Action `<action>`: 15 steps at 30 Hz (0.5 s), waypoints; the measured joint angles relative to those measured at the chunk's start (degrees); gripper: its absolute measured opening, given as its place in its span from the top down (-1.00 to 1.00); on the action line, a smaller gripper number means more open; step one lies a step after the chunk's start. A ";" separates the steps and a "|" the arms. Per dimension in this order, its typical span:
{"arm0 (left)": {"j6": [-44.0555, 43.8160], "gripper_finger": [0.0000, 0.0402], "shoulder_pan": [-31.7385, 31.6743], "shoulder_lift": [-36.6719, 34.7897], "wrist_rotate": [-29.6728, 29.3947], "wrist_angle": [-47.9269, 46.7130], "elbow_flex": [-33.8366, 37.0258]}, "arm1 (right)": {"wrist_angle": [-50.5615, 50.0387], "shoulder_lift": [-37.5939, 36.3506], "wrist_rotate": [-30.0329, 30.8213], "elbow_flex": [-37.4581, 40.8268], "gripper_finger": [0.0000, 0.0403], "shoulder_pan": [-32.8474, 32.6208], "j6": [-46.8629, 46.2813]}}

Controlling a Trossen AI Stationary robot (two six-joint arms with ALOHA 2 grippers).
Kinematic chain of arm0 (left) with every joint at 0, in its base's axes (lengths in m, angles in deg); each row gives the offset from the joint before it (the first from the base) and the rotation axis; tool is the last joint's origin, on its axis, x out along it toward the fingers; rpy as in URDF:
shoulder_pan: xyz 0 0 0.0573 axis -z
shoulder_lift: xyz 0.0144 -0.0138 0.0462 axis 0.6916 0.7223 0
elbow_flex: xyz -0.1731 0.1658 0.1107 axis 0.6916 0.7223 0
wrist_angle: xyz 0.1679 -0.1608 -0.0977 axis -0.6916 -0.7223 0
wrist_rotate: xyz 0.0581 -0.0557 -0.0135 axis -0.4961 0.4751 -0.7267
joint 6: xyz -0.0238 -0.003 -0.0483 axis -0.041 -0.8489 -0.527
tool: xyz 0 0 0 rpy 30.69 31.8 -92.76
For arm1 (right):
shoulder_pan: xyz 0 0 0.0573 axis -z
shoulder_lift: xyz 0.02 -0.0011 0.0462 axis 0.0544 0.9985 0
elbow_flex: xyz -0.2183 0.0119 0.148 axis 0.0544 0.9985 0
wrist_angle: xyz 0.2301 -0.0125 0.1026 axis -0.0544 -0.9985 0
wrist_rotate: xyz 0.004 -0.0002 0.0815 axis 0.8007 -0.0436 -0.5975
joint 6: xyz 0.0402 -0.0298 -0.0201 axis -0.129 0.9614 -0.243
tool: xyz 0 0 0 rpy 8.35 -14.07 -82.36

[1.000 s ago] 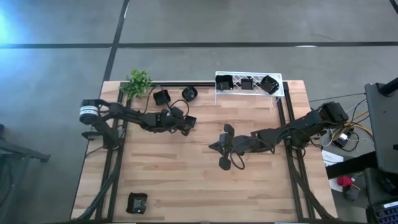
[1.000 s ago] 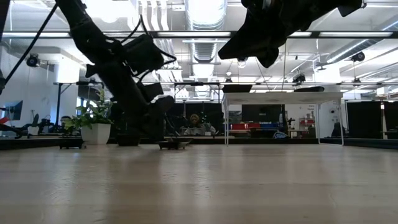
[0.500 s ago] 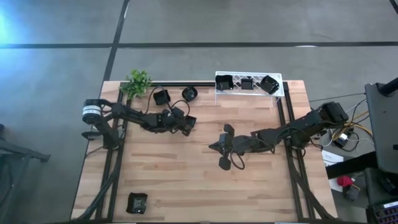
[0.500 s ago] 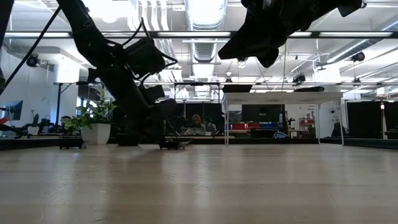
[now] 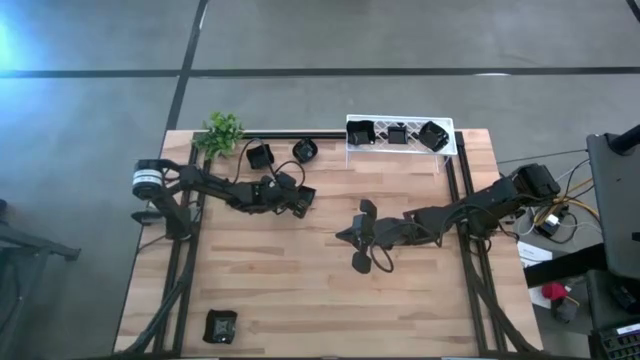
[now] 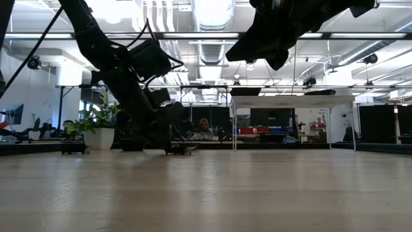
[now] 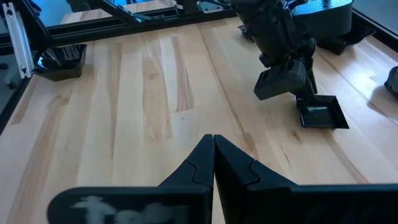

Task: Pick & Place Mini shaped plates
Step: Stack the black square plate on top of the black square plate on the shelf

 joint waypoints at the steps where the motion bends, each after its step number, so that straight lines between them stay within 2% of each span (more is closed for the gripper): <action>1: 0.01 0.60 0.00 0.00 -0.01 -0.01 0.02 | 0.00 0.00 0.00 0.00 0.96 0.00 -0.03; 15: 0.00 0.60 0.02 0.02 0.00 0.01 0.48 | 0.00 0.00 0.00 0.00 0.96 0.00 -0.03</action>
